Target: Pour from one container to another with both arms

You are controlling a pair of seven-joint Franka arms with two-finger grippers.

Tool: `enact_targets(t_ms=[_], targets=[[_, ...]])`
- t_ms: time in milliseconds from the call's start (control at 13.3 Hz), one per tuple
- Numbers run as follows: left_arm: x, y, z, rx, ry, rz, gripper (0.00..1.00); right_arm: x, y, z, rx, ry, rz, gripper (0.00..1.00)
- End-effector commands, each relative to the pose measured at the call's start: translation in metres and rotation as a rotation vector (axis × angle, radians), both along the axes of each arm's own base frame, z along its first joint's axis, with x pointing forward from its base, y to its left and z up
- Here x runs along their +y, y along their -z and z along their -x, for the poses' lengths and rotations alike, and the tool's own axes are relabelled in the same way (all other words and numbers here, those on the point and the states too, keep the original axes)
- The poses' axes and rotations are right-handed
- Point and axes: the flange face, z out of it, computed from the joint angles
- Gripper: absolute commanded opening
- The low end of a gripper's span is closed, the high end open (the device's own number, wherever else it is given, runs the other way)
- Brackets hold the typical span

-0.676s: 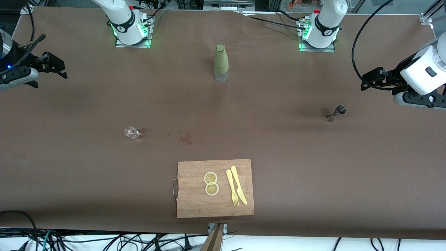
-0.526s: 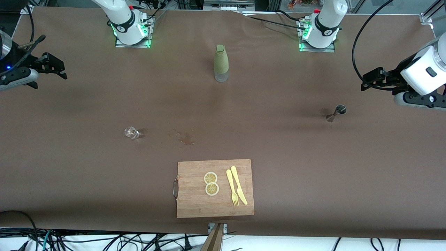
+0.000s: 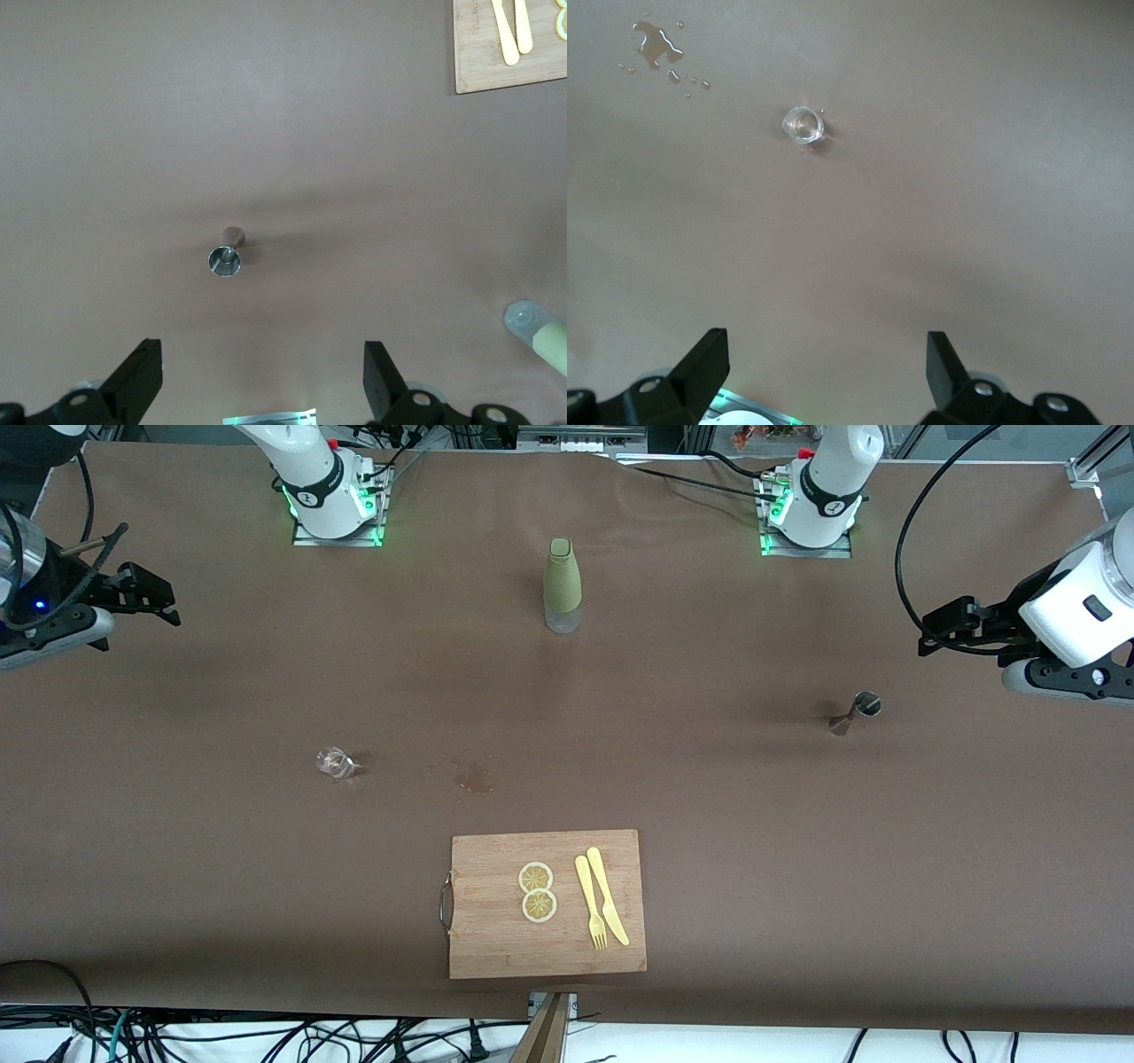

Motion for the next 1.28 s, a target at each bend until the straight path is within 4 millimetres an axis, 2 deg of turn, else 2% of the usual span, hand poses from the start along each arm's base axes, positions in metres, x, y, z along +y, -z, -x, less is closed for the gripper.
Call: enact_targets(t_ms=[0,451,601,752,902,1052,1203], targets=[[0.003,-0.003,-0.007,-0.009,-0.004,0.001,1.00,-0.002,0.000,0.001,-0.001,-0.019,-0.002,0.99],[0.004,-0.003,-0.007,-0.009,-0.006,0.003,1.00,-0.003,0.001,0.002,0.004,-0.035,0.007,0.99],[0.004,-0.003,-0.007,-0.009,-0.006,0.003,1.00,-0.001,0.019,0.000,0.024,-0.146,-0.016,0.99],[0.005,-0.003,-0.007,-0.009,-0.009,0.002,1.00,0.000,0.043,-0.011,0.033,-0.198,-0.026,0.99],[0.012,-0.002,-0.007,-0.008,-0.019,0.003,1.00,0.002,0.066,-0.017,0.014,-0.255,-0.092,0.99],[0.027,-0.001,-0.009,-0.004,-0.043,0.007,1.00,-0.008,0.088,-0.021,-0.037,-0.374,-0.134,0.99],[0.053,0.000,-0.009,0.002,-0.087,0.028,1.00,-0.023,0.109,-0.028,-0.042,-0.425,-0.206,0.99]])
